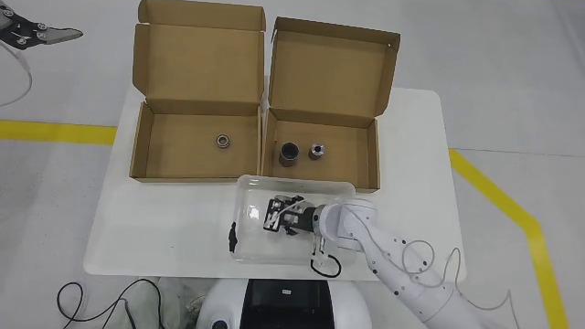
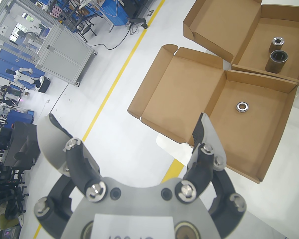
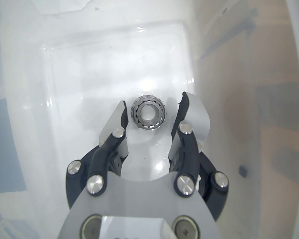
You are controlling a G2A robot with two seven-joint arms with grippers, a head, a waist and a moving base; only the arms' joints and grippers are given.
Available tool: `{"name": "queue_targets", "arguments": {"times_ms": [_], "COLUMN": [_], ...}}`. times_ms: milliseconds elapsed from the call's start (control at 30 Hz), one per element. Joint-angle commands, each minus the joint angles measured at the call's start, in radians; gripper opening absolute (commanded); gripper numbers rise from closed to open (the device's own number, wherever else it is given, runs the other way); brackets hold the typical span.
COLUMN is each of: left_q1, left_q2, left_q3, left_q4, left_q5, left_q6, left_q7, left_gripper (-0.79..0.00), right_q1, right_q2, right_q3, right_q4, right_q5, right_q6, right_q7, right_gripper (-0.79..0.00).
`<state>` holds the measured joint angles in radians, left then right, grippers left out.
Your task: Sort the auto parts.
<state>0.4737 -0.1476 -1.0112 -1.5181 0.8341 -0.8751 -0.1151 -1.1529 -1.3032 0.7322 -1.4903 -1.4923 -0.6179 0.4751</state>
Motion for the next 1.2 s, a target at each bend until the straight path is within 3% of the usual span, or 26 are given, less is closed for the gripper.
{"name": "queue_targets", "arguments": {"times_ms": [0,133,233,633,1167], "left_q1": [0.0,0.0,0.0,0.0,0.0], "left_q2": [0.0,0.0,0.0,0.0,0.0], "left_q3": [0.0,0.0,0.0,0.0,0.0], "left_q4": [0.0,0.0,0.0,0.0,0.0], "left_q5": [0.0,0.0,0.0,0.0,0.0], "left_q6": [0.0,0.0,0.0,0.0,0.0], "left_q7": [0.0,0.0,0.0,0.0,0.0], "left_gripper": [0.0,0.0,0.0,0.0,0.0], "right_q1": [-0.001,0.0,0.002,-0.034,-0.079], "right_q2": [0.0,-0.001,-0.003,0.009,0.049], "right_q3": [-0.002,-0.006,-0.013,0.008,0.104], "right_q4": [-0.002,-0.005,-0.01,-0.082,-0.142], "right_q5": [-0.003,-0.013,-0.028,-0.078,-0.123], "right_q6": [0.005,0.016,0.027,0.056,-0.027], "right_q7": [0.006,0.016,0.028,-0.01,-0.445], "right_gripper": [-0.514,-0.619,-0.785,-0.785,-0.785]}}
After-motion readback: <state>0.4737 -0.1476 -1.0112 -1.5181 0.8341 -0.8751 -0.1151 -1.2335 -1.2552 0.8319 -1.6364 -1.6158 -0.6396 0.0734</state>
